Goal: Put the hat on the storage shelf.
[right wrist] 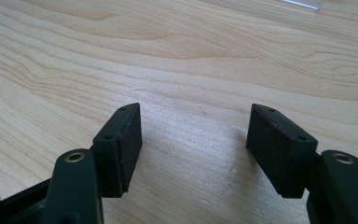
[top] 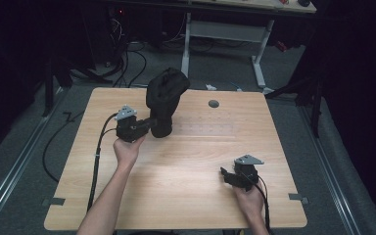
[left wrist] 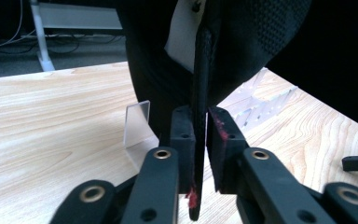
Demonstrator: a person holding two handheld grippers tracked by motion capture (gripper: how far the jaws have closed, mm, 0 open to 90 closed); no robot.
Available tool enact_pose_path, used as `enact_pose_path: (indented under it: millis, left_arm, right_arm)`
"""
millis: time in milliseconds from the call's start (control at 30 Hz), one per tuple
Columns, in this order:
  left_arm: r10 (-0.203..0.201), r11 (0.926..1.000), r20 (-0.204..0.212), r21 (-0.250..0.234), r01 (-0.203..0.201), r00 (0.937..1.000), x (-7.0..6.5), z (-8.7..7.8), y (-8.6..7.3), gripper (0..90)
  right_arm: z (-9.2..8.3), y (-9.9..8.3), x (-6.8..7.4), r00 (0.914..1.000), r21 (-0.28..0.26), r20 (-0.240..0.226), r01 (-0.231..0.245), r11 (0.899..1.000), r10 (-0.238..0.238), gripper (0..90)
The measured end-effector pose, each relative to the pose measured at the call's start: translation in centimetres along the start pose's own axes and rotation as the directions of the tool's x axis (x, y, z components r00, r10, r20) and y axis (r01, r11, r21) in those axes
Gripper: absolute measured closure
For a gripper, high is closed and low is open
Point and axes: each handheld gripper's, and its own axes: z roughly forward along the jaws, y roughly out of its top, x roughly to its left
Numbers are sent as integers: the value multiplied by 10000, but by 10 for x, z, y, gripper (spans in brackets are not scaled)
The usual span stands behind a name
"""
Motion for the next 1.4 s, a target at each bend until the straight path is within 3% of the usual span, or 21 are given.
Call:
enact_pose_path:
  millis: [167,200,300,633,1400]
  left_arm:
    - [-104,9999,-160,90,105,9998,1,-2,1,734]
    - [-152,9998,-210,145,155,9997,1,-2,1,674]
    - [-188,9995,-337,247,196,9993,1,-4,1,609]
    - [-179,9986,-382,484,197,9991,0,-18,2,473]
    - [-532,9968,-262,585,546,9982,-4,-61,-6,421]
  right_arm:
    - [0,0,0,10000,3,-2,-10,10000,10,358]
    - [0,0,0,10000,1,0,-6,10000,6,357]
    - [0,0,0,10000,7,-2,-25,10000,25,358]
    - [0,0,0,10000,0,0,-5,10000,5,357]
    - [0,0,0,10000,-1,-1,-6,10000,6,357]
